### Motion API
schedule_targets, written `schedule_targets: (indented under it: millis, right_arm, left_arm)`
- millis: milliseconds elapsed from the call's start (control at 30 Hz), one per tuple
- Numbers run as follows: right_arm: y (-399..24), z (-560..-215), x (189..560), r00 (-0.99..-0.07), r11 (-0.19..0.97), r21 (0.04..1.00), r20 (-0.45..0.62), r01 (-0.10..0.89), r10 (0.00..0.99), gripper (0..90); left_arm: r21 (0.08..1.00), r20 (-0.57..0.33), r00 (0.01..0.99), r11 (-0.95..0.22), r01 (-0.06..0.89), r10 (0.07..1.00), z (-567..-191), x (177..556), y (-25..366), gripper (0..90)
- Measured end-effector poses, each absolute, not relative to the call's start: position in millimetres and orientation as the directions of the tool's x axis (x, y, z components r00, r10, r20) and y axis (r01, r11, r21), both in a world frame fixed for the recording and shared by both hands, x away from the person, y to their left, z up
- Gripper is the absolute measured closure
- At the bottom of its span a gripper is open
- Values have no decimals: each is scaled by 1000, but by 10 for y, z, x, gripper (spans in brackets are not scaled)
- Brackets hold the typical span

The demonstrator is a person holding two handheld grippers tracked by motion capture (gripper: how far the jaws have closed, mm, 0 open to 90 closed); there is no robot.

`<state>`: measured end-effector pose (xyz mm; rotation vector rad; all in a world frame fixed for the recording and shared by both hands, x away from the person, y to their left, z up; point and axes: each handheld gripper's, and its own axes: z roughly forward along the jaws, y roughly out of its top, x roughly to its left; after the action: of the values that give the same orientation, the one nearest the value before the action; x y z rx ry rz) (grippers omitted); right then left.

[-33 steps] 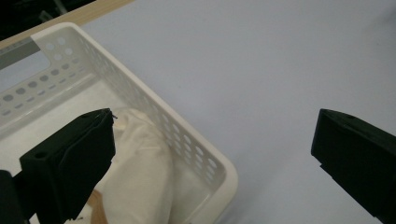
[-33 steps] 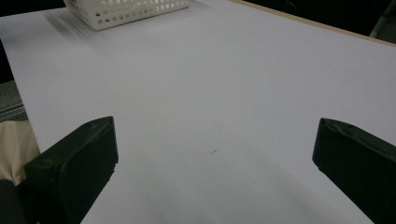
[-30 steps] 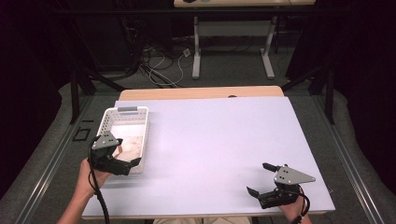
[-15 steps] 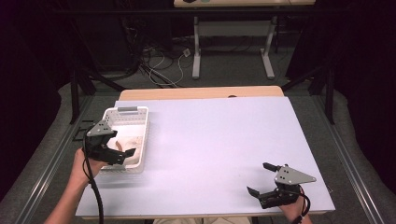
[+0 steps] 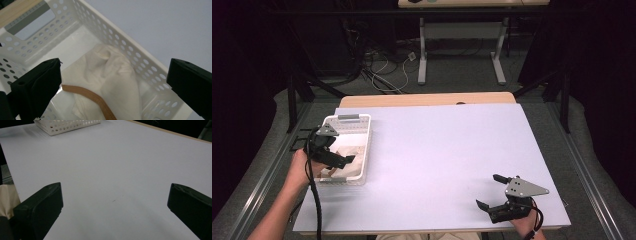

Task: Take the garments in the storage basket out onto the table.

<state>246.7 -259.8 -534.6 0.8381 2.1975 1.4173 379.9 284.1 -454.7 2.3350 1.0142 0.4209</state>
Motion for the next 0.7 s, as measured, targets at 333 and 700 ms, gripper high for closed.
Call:
schedule_targets:
  millis: [333,700]
  right_arm:
    - [-2598,-5351,2473,-744,310,912,-7,270,668,0]
    - [-2589,-5352,2473,-743,308,911,-1,275,669,0]
  left_arm:
    - [489,60,709,-640,593,703,-4649,3914,2817,0]
    - [364,55,745,-708,605,665,-4733,3994,2686,0]
